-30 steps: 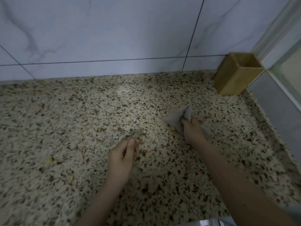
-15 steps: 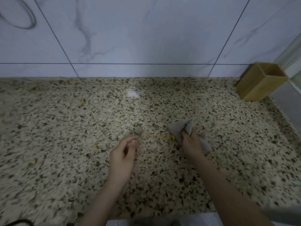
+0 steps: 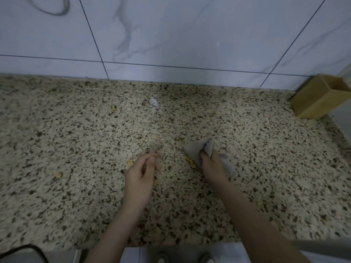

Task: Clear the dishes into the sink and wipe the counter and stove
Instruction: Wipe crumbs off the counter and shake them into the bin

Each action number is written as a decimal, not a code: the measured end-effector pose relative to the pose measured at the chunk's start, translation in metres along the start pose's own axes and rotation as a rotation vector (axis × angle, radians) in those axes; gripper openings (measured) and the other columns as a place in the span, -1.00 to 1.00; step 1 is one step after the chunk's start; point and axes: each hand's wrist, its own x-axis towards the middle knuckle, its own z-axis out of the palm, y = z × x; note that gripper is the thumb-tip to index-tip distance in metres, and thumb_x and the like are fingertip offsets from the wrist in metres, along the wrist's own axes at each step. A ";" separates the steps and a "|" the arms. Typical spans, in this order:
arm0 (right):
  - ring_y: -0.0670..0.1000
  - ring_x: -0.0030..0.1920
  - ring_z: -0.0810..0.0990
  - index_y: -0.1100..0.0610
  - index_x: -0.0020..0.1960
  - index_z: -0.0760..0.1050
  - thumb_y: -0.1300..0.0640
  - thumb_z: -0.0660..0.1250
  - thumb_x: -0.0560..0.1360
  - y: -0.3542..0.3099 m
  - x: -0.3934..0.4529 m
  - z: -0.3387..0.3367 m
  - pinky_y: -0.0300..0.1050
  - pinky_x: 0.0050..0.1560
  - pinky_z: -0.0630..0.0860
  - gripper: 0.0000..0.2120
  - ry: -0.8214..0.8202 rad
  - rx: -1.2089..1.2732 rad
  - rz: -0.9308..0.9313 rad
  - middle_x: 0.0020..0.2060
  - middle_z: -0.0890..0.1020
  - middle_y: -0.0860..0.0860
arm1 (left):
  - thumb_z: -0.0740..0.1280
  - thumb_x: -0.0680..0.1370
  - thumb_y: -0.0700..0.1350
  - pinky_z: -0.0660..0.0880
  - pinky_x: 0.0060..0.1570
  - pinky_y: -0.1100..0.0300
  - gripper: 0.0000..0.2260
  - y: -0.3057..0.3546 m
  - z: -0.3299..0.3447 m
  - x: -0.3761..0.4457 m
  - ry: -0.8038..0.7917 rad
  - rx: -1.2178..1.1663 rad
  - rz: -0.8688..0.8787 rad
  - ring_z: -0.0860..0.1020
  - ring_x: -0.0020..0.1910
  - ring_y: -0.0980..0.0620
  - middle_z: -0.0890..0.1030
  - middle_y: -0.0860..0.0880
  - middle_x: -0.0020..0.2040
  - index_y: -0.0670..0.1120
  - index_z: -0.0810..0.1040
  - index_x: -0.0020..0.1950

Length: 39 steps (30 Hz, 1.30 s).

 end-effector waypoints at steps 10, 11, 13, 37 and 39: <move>0.08 -0.09 0.59 0.17 0.11 0.47 0.04 0.12 0.62 -0.009 -0.007 -0.018 -0.10 -0.15 0.53 -0.75 0.086 0.398 0.122 -0.18 0.62 0.05 | 0.17 0.61 -0.09 0.27 -0.54 0.35 -0.82 0.026 0.016 -0.002 -0.080 0.016 0.032 0.34 -0.55 0.17 0.55 0.04 -0.30 -0.01 0.57 -0.01; 0.04 -0.21 0.57 0.16 0.02 0.48 0.05 0.14 0.61 -0.006 -0.007 -0.027 -0.16 -0.27 0.49 -0.78 0.128 0.448 0.098 -0.32 0.61 -0.02 | 0.17 0.61 -0.09 0.28 -0.54 0.33 -0.82 0.029 0.019 -0.002 -0.088 0.020 0.034 0.34 -0.55 0.16 0.56 0.04 -0.30 0.00 0.57 0.01; 0.03 -0.31 0.56 0.13 -0.06 0.52 0.04 0.16 0.60 -0.002 -0.009 -0.046 -0.16 -0.35 0.48 -0.78 0.181 0.585 0.113 -0.44 0.60 -0.03 | 0.17 0.61 -0.09 0.31 -0.52 0.33 -0.82 0.036 0.028 -0.001 -0.097 0.026 0.039 0.36 -0.53 0.16 0.57 0.05 -0.30 -0.01 0.57 0.03; 0.04 -0.39 0.50 0.17 -0.21 0.46 0.17 0.16 0.58 0.075 -0.020 -0.358 0.07 -0.27 0.35 -0.78 0.691 0.300 0.071 -0.38 0.51 0.13 | 0.16 0.61 -0.06 0.32 -0.49 0.19 -0.80 0.096 0.262 -0.037 -0.392 0.094 0.104 0.37 -0.53 0.14 0.54 0.11 -0.39 0.05 0.57 -0.08; 0.21 -0.07 0.56 0.20 0.10 0.51 0.19 0.12 0.61 0.088 -0.022 -0.357 0.22 -0.07 0.45 -0.79 0.581 0.158 0.072 -0.08 0.55 0.31 | 0.15 0.61 -0.06 0.33 -0.49 0.18 -0.79 0.096 0.276 -0.042 -0.420 0.082 0.106 0.38 -0.52 0.09 0.56 0.05 -0.33 0.11 0.54 -0.11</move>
